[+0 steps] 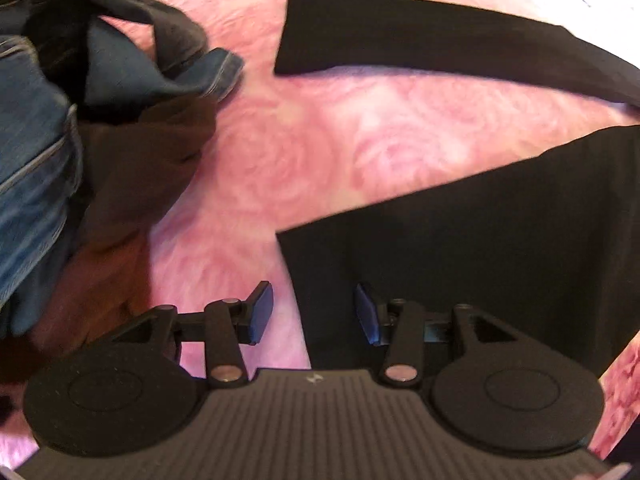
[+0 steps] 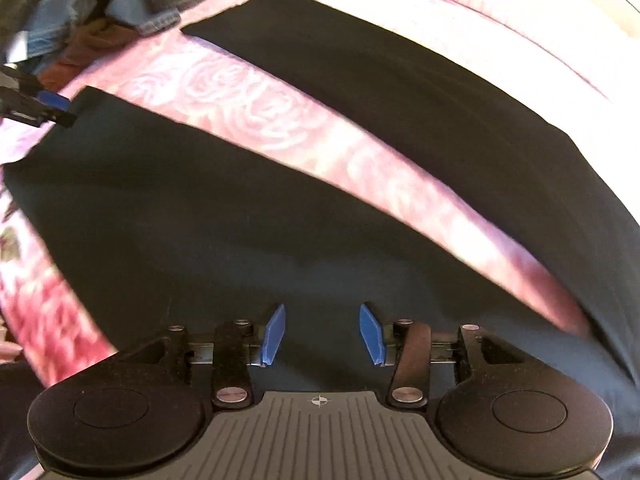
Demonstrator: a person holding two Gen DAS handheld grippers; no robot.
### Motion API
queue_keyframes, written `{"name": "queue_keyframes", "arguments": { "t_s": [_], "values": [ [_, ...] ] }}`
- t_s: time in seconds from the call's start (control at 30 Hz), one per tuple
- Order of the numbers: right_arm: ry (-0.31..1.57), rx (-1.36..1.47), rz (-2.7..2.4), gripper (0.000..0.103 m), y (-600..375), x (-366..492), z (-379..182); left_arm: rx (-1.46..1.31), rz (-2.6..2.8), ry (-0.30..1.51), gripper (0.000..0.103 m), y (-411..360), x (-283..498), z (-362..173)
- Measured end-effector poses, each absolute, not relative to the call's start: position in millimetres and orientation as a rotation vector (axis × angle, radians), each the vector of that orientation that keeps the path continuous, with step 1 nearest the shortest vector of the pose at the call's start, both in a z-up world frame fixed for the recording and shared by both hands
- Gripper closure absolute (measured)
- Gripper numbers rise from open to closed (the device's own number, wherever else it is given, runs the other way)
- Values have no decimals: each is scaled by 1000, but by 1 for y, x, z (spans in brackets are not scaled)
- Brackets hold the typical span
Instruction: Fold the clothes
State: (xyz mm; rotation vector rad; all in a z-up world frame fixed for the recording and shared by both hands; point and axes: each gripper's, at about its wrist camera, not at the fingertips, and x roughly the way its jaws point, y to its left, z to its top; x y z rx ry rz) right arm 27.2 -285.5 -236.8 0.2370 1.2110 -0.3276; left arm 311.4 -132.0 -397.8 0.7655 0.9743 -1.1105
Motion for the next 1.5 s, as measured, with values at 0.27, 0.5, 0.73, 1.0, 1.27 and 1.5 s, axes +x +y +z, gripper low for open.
{"name": "queue_keyframes", "arguments": {
  "t_s": [0.27,0.5,0.73,1.0,1.27,1.5],
  "values": [
    [1291,245,-377,55,-295,54,-250,705,-1125,1023,94,-131,318,-392],
    [1315,164,-436,51,-299,65,-270,694,-1082,864,102,-148,326,-367],
    [1292,297,-511,49,-334,53,-290,799,-1021,940,101,-170,331,-398],
    [1129,374,-748,49,-329,-15,-254,898,-954,814,96,-154,310,-361],
    [1015,655,-1072,49,-405,-86,-285,1027,-1259,701,95,-192,209,-358],
    [914,689,-846,44,-392,-72,-288,1128,-1530,605,88,-229,115,-365]
  ]
}}
